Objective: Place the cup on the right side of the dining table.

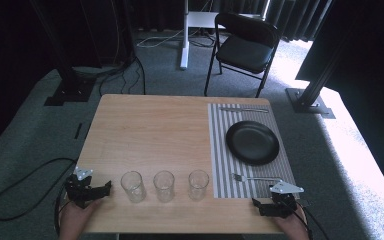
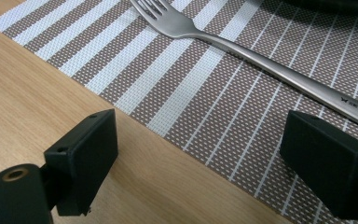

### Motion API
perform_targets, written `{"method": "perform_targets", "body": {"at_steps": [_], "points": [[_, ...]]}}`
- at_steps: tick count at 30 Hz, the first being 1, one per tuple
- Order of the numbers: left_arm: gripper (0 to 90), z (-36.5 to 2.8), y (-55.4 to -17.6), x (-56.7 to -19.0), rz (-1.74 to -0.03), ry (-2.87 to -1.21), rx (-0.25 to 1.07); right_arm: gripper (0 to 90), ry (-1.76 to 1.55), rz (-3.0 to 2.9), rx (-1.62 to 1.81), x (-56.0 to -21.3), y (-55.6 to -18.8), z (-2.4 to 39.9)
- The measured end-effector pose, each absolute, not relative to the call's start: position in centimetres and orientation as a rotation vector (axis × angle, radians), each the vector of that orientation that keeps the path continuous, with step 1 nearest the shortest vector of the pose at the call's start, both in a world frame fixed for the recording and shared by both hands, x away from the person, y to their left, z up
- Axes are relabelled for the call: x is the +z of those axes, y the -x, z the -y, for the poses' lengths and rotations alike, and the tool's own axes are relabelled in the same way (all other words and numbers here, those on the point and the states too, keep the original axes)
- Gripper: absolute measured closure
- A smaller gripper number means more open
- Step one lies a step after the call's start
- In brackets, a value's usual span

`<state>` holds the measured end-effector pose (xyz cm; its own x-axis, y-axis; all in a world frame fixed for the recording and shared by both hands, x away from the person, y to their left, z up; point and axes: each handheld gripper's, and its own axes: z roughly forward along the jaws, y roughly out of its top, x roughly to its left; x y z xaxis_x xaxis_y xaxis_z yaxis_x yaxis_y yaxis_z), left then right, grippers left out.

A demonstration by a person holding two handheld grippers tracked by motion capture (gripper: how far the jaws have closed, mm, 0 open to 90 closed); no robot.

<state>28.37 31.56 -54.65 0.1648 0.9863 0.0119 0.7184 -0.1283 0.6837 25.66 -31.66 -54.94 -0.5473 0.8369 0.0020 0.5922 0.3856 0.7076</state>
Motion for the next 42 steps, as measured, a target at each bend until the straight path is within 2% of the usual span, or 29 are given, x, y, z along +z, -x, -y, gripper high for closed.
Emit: {"method": "perform_targets", "body": {"at_steps": [22, 42], "points": [[0.6, -31.6, -28.3, -54.7, -1.606, -1.909, 0.649, 10.7, -1.257, -2.349, 0.883, -54.4, -26.2, 31.3], [0.6, -31.6, -28.3, -54.7, -1.606, -1.909, 0.649, 12.9, -1.212, -2.358, 0.933, -53.2, -24.9, 31.2]]}}
